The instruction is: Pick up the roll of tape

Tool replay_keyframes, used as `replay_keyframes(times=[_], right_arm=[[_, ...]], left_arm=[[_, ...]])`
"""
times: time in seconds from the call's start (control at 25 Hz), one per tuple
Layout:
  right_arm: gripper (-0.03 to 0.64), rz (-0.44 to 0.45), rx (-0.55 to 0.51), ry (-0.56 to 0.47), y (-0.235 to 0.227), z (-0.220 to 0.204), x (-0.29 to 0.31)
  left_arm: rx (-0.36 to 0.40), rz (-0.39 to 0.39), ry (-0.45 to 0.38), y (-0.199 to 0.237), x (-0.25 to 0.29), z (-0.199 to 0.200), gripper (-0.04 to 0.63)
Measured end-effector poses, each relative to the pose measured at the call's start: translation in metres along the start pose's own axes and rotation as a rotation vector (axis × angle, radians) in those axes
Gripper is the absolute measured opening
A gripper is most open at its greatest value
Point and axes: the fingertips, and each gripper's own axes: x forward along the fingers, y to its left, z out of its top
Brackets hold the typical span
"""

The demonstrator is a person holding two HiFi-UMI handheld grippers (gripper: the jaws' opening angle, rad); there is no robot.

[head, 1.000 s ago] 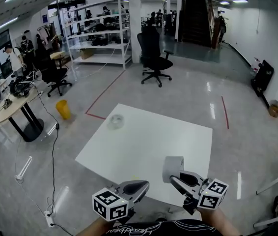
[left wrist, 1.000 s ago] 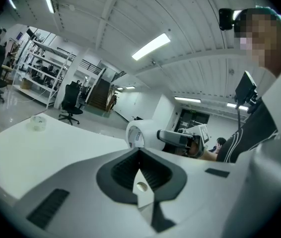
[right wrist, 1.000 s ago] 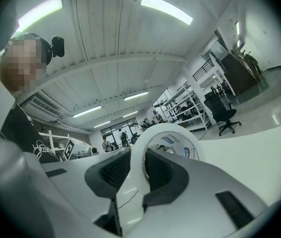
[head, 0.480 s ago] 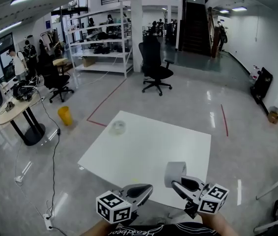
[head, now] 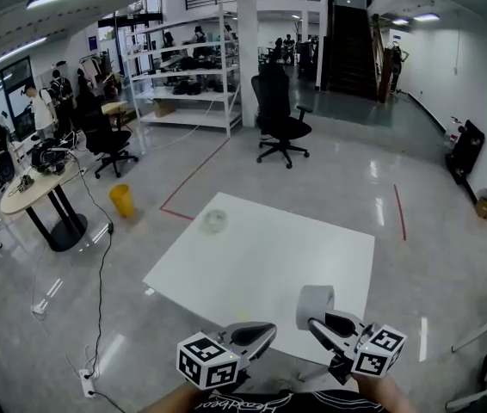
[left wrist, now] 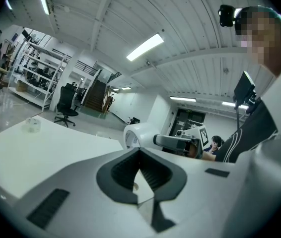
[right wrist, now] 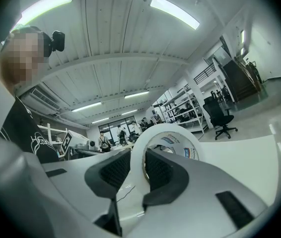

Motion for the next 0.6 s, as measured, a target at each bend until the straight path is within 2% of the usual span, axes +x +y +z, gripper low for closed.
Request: replay_keyframes(times=[0.6], right_arm=[[0.094,-0.028,0.006,0.014,0.003,-0.010,-0.016]], left_arm=[[0.011,-0.026,0.018,-0.014,0.007,-0.003,0.003]])
